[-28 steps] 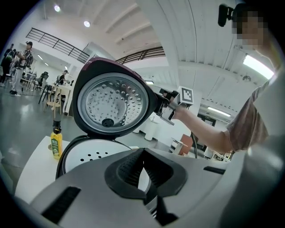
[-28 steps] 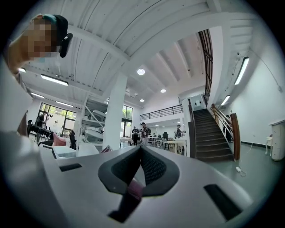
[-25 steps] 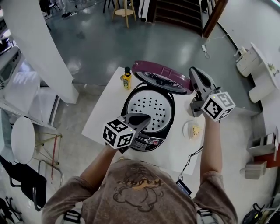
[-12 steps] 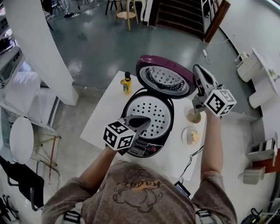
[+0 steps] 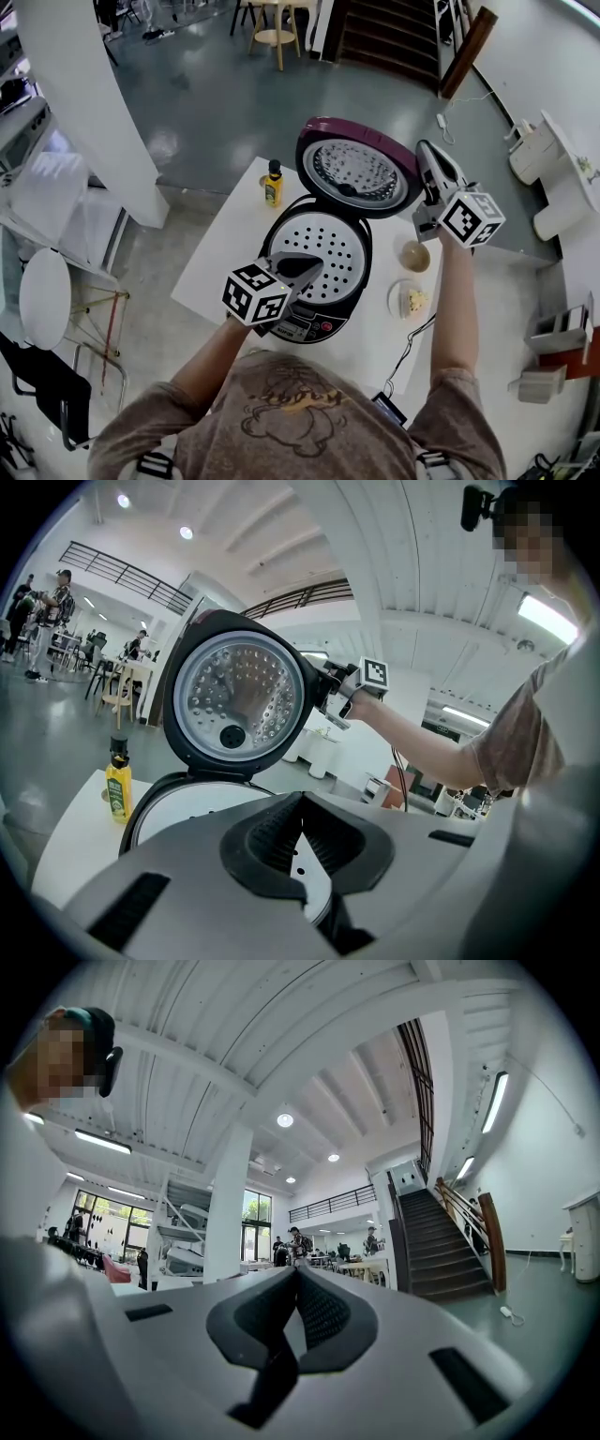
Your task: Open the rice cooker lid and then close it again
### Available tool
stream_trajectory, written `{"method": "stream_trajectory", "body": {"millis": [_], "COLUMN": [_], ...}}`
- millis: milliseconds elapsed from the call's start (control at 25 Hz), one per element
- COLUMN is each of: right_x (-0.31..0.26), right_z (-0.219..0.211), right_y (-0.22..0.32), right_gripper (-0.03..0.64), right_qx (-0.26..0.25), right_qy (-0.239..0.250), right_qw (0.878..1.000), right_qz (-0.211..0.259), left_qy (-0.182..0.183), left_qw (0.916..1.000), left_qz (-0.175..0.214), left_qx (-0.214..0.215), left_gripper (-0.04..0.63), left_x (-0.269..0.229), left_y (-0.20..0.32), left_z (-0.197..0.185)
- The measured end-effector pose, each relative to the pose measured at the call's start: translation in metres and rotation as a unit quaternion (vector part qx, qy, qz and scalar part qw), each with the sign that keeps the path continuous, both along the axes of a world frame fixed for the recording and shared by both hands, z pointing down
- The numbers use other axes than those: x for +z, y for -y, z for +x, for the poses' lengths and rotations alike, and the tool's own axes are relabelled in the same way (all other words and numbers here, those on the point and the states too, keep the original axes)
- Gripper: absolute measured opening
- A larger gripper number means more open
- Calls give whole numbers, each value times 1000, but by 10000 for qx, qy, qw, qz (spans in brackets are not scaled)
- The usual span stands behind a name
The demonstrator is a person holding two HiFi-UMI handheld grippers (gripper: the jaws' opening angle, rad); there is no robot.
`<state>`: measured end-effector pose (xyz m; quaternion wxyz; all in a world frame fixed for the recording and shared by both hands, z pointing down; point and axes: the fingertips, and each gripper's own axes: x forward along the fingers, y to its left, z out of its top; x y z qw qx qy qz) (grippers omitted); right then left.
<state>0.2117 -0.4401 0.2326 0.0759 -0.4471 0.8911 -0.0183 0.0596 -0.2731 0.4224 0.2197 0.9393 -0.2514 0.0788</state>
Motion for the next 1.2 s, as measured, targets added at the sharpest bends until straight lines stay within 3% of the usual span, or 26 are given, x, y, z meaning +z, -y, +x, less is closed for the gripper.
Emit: {"method": "stream_trajectory", "body": {"millis": [1000,1200], "right_x": [0,-3], "right_z": [24,25], "right_y": [-38,-49], "right_gripper": [4,37], "right_qx": [383,366], "right_qy": [-148,-133], "right_qw": [9990,9990], "right_qz": [149,233], "left_qy": [16,26], "left_qw": [9998,9996], "left_qz": [32,23], "left_qx": [199,277], "left_gripper": [20,20], "left_x": [-2,-1], "left_y": [-23,-31], "left_z": [6,9]}}
